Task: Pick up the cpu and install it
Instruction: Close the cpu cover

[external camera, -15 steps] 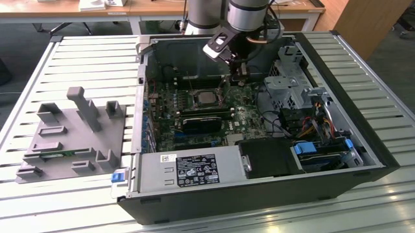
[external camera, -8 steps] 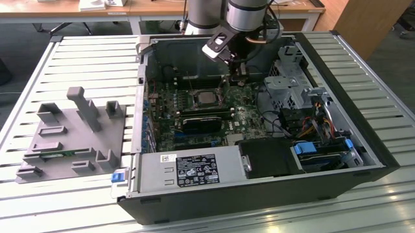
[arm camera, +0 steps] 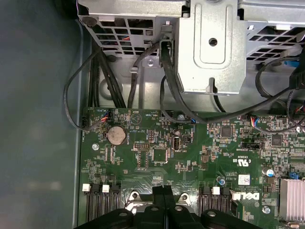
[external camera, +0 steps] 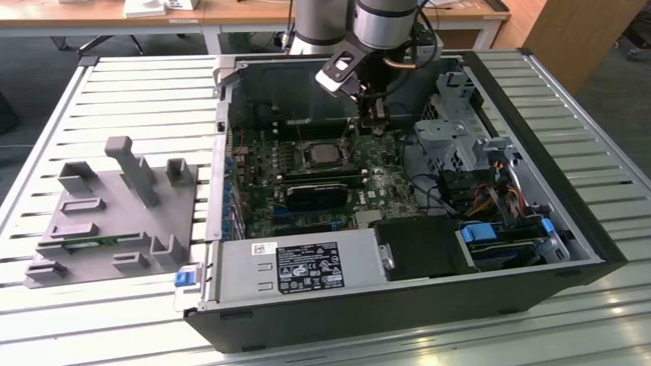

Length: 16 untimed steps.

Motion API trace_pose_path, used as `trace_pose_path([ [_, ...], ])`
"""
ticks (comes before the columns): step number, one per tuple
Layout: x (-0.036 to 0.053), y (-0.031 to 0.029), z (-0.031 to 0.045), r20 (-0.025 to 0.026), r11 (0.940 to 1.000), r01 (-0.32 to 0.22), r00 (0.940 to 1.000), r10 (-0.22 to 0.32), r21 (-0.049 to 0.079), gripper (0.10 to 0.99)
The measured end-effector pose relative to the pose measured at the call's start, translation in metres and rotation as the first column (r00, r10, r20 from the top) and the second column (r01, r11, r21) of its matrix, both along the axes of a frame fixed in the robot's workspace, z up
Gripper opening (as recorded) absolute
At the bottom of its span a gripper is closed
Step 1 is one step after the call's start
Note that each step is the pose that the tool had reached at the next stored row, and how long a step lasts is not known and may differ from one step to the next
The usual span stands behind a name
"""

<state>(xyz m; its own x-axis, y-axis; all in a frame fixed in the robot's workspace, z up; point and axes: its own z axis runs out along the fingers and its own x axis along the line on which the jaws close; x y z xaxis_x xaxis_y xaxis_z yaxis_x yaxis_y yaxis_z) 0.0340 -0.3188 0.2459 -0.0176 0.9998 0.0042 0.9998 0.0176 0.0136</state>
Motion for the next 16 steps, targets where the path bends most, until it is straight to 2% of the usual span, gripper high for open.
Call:
trace_pose_path([
  [16,-0.0038,0.0,0.0,0.0,1.0,0.0,1.0,0.0,0.0,0.106],
])
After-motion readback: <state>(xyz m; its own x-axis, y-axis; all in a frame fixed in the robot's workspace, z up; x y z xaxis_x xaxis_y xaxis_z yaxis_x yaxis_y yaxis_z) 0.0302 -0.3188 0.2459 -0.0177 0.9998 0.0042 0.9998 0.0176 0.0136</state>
